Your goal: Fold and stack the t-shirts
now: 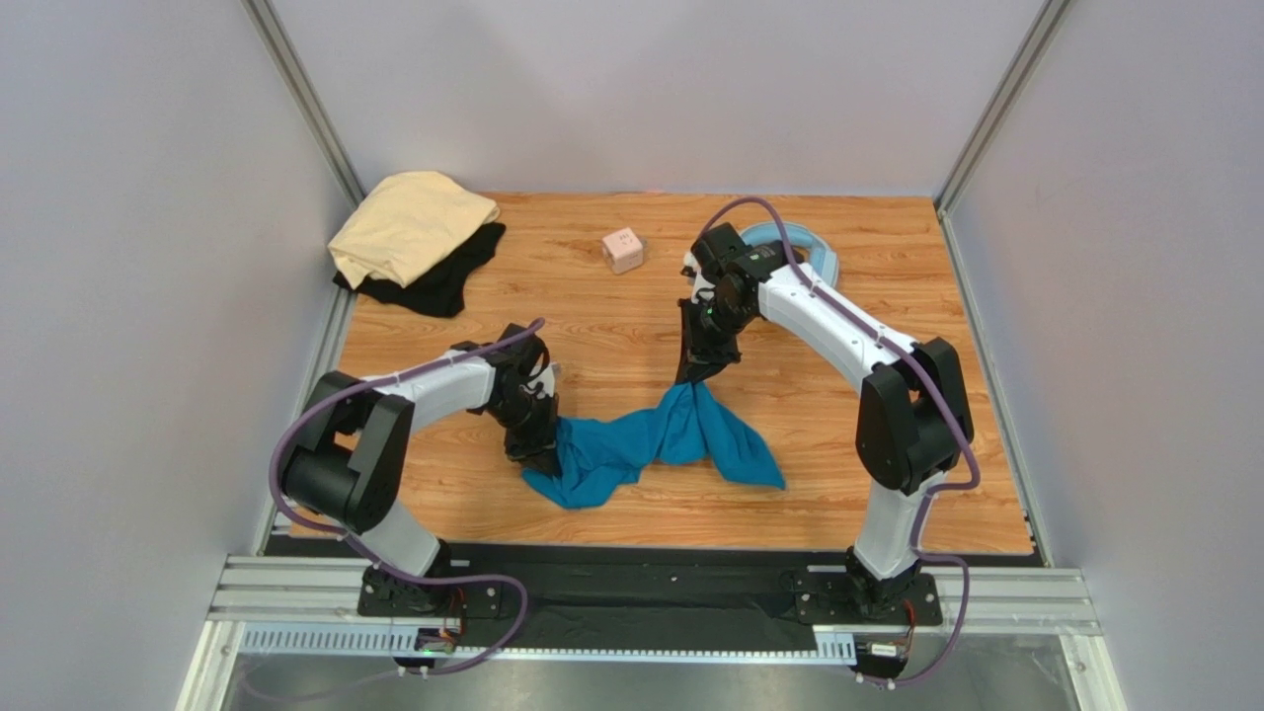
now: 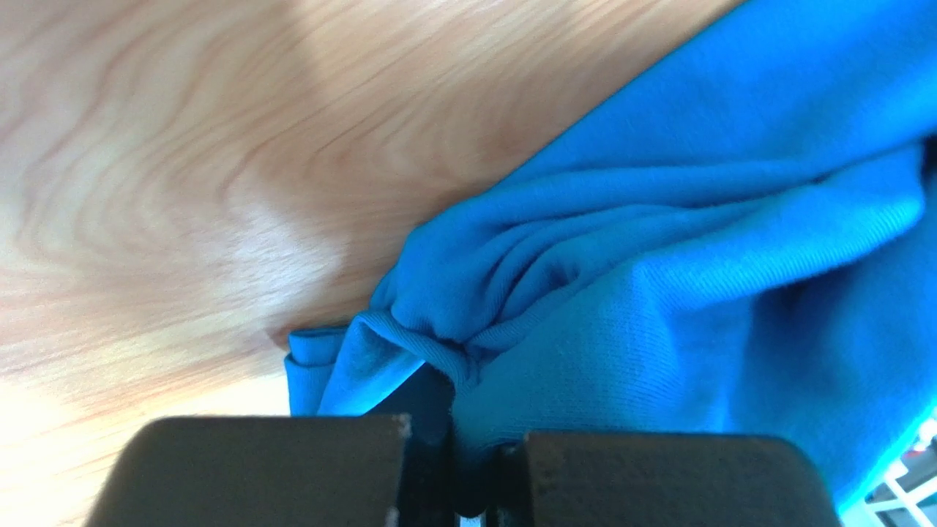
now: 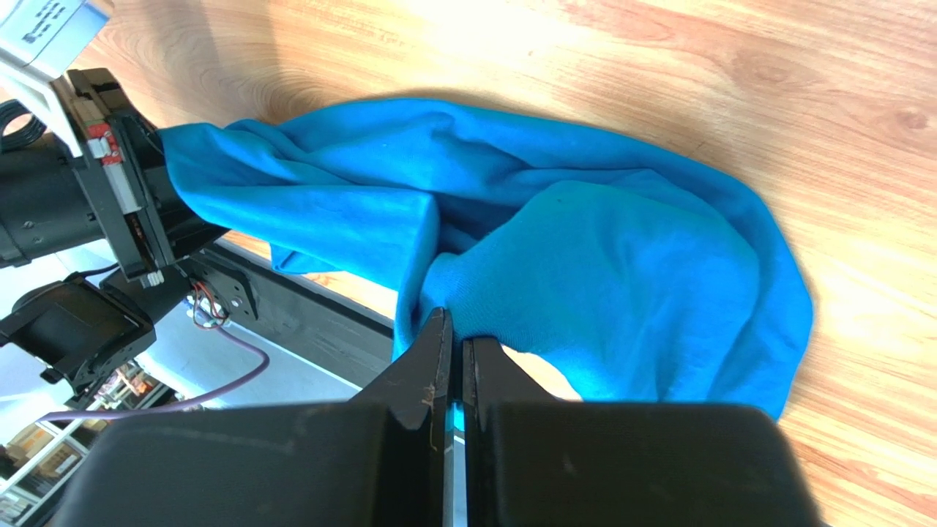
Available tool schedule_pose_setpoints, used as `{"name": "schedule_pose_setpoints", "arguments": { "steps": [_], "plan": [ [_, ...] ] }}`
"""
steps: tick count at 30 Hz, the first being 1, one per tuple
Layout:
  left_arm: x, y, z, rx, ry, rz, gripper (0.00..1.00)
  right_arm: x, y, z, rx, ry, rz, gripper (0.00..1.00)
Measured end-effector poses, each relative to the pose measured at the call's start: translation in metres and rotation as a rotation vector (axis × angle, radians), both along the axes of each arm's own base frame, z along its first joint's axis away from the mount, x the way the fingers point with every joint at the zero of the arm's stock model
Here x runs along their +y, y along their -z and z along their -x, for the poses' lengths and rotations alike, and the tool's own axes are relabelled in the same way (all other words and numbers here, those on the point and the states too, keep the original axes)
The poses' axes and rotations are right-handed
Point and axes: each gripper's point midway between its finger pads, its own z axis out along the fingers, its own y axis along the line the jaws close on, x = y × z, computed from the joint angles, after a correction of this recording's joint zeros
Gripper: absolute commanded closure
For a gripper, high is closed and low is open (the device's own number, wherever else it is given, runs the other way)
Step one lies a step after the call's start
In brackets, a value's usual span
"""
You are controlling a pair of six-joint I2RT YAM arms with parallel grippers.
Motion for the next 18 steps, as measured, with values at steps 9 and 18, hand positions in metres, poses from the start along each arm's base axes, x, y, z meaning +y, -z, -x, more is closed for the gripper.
{"name": "schedule_pose_setpoints", "arguments": {
  "steps": [9,18],
  "plan": [
    [-0.013,-0.065,-0.042,-0.223,-0.004,0.048,1.00,-0.027,-0.019,-0.018,-0.068,0.083,0.009,1.00],
    [-0.011,-0.217,-0.093,-0.620,-0.071,0.085,1.00,-0.058,-0.154,-0.038,-0.460,0.205,-0.061,1.00]
  ]
}}
